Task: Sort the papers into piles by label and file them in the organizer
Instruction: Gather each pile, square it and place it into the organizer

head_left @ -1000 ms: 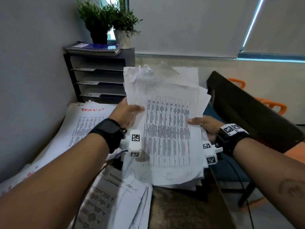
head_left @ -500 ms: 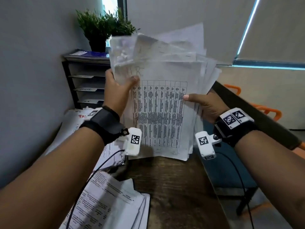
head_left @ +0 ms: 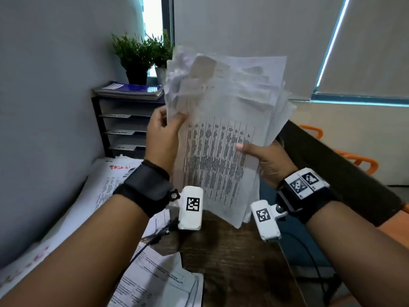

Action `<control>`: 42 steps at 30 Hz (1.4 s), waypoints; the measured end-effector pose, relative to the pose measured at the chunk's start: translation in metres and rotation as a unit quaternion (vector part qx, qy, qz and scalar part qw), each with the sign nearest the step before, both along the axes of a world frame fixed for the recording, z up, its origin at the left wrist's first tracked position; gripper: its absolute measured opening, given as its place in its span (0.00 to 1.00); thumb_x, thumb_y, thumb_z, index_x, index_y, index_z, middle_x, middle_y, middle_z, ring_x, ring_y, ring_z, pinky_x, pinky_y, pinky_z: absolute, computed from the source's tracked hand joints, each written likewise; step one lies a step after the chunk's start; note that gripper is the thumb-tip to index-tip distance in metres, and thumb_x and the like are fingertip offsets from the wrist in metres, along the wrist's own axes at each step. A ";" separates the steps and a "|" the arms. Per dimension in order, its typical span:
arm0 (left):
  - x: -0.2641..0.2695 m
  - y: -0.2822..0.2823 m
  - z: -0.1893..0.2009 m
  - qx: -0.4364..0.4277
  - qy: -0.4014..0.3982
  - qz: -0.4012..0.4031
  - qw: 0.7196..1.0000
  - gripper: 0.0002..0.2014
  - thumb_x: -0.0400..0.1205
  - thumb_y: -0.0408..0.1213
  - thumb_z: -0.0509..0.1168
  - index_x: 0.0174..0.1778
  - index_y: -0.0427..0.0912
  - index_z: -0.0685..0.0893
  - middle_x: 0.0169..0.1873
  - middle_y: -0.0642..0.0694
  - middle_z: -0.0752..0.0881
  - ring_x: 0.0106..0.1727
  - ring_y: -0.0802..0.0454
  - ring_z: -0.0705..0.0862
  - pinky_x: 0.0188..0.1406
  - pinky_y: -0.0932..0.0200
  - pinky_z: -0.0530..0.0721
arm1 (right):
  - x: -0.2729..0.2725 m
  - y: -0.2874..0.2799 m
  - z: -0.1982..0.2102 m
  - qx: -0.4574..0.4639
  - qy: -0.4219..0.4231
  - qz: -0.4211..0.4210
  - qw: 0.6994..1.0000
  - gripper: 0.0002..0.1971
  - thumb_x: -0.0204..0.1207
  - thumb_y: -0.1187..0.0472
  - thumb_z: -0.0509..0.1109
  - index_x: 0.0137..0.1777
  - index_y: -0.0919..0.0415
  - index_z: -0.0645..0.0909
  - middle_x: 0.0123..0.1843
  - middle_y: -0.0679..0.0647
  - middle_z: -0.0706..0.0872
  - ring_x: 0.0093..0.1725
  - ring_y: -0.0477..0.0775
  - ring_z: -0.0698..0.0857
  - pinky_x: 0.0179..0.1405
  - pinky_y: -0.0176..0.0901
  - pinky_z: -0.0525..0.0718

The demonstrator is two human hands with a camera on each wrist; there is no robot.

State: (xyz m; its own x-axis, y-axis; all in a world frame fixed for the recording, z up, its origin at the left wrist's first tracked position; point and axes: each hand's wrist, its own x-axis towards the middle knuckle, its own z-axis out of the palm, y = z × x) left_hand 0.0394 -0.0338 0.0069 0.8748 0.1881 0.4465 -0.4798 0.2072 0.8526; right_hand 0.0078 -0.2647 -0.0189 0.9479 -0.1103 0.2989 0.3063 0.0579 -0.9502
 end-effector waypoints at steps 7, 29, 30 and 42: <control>-0.012 0.019 -0.024 0.076 -0.027 0.017 0.997 0.28 0.84 0.41 0.70 0.77 0.40 0.68 0.63 0.49 0.83 0.57 0.63 0.86 0.49 0.73 0.84 | -0.017 -0.004 0.014 0.025 -0.034 0.059 0.997 0.30 0.65 0.69 0.78 0.70 0.66 0.79 0.60 0.62 0.90 0.60 0.61 0.90 0.65 0.57 0.85; -0.033 0.001 -0.050 0.120 0.086 -0.058 0.987 0.13 0.87 0.40 0.64 0.67 0.44 0.78 0.59 0.50 0.87 0.61 0.53 0.86 0.51 0.60 0.83 | -0.027 -0.018 -0.005 0.016 0.022 0.060 0.998 0.38 0.60 0.55 0.88 0.71 0.62 0.80 0.66 0.62 0.88 0.69 0.64 0.85 0.75 0.72 0.74; -0.038 0.000 -0.060 0.145 0.086 -0.051 0.984 0.12 0.88 0.42 0.64 0.67 0.47 0.77 0.59 0.52 0.87 0.62 0.54 0.86 0.54 0.57 0.84 | -0.031 -0.016 -0.011 0.017 0.028 0.054 0.998 0.33 0.63 0.59 0.86 0.69 0.62 0.82 0.65 0.62 0.88 0.68 0.63 0.85 0.75 0.72 0.74; -0.069 0.003 0.010 0.175 -0.039 0.024 0.984 0.19 0.84 0.43 0.69 0.68 0.46 0.71 0.58 0.53 0.85 0.56 0.60 0.85 0.47 0.63 0.81 | -0.059 -0.008 0.050 0.018 -0.074 0.022 0.997 0.27 0.70 0.63 0.80 0.71 0.62 0.81 0.65 0.60 0.89 0.67 0.62 0.86 0.74 0.69 0.76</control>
State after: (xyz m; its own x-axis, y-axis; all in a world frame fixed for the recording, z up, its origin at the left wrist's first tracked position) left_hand -0.0299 -0.0309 0.0174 0.8296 0.0519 0.5559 -0.5478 -0.1165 0.8284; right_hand -0.0510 -0.2731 0.0307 0.8981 -0.0821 0.4321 0.4390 0.1070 -0.8921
